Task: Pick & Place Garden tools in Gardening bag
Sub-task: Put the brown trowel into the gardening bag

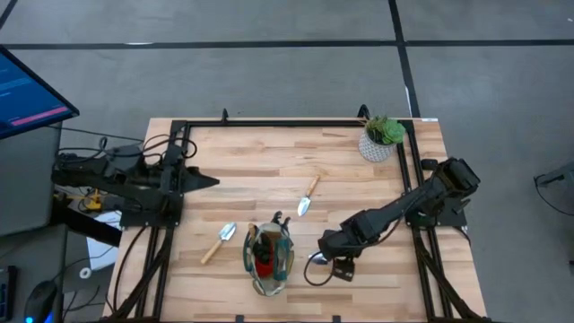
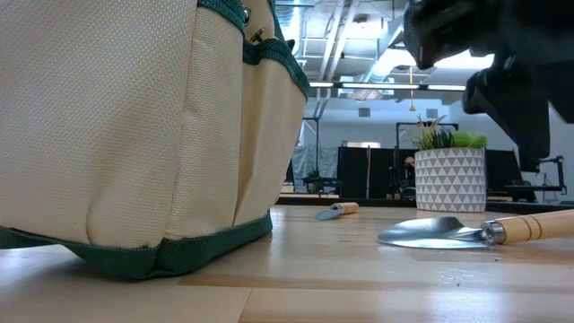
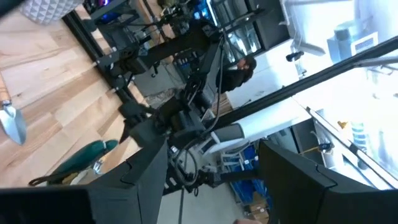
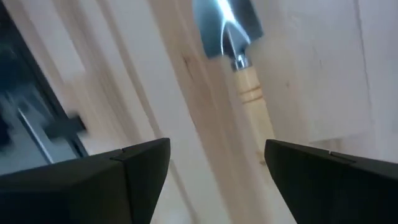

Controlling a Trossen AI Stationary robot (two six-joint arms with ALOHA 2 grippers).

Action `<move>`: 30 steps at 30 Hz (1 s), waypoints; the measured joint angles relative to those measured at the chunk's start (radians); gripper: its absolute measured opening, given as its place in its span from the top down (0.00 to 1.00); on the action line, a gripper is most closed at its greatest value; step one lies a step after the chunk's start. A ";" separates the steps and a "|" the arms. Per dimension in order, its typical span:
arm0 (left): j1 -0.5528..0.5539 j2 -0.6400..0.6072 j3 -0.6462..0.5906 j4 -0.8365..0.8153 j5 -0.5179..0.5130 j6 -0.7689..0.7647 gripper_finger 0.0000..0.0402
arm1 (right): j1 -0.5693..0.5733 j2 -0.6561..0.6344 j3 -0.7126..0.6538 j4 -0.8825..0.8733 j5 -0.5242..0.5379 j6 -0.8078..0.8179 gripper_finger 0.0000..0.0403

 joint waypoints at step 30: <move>0.000 0.120 0.000 0.257 -0.272 0.059 0.46 | -0.011 0.000 0.000 0.041 0.171 -0.565 0.37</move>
